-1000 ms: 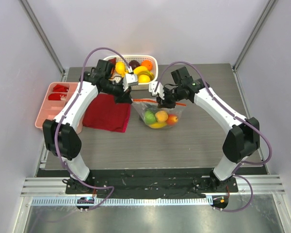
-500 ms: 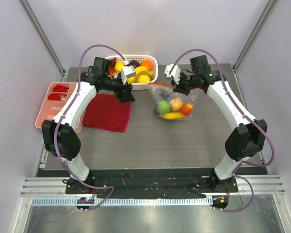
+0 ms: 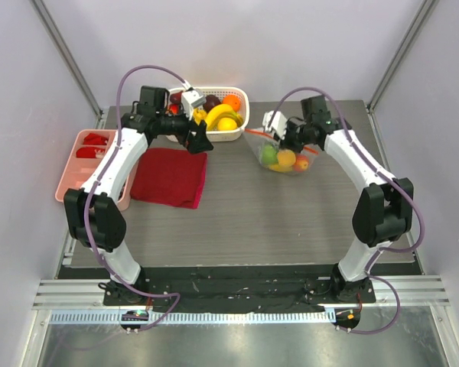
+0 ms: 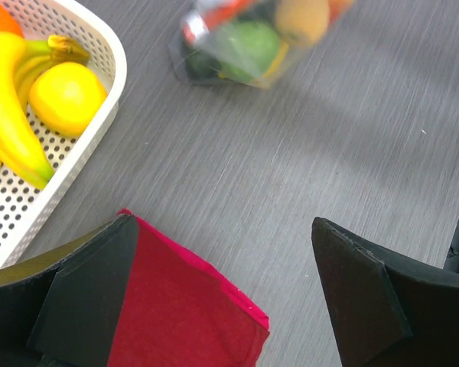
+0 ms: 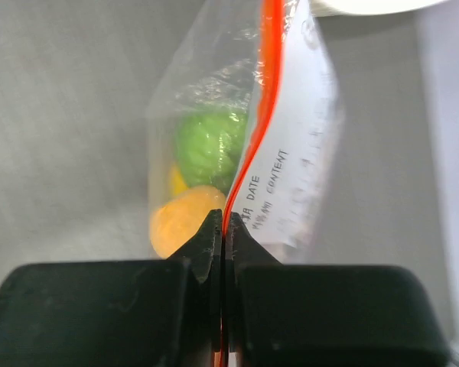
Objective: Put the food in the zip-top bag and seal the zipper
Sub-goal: Place the zipper food storage bag at the center of the board, then reset both arms
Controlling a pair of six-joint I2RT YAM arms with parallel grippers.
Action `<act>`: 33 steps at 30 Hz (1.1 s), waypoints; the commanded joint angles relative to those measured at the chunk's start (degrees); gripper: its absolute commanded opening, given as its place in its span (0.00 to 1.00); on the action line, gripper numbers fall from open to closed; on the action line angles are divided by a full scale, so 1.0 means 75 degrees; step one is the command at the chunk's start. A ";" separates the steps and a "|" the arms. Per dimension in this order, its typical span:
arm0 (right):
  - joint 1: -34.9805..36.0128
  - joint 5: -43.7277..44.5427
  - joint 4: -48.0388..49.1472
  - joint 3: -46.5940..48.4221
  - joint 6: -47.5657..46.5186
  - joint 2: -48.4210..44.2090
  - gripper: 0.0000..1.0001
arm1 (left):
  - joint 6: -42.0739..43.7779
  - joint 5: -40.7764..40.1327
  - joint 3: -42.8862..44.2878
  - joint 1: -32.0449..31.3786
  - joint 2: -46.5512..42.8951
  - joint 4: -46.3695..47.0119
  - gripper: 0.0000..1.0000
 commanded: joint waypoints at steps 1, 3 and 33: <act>0.0560 -0.0278 0.0230 -0.1266 -0.0334 -0.0531 0.01 | -0.0575 -0.0236 0.0238 0.0108 0.0009 0.0170 1.00; 0.0947 -0.0430 0.0241 -0.1725 -0.0217 -0.0859 0.01 | -0.0832 -0.0399 0.0273 0.0144 0.0021 0.0076 1.00; 0.1840 0.0576 0.2737 -0.3334 0.5922 -0.3661 0.97 | -0.3939 -0.1875 -0.0312 0.1573 -0.1009 -0.0182 1.00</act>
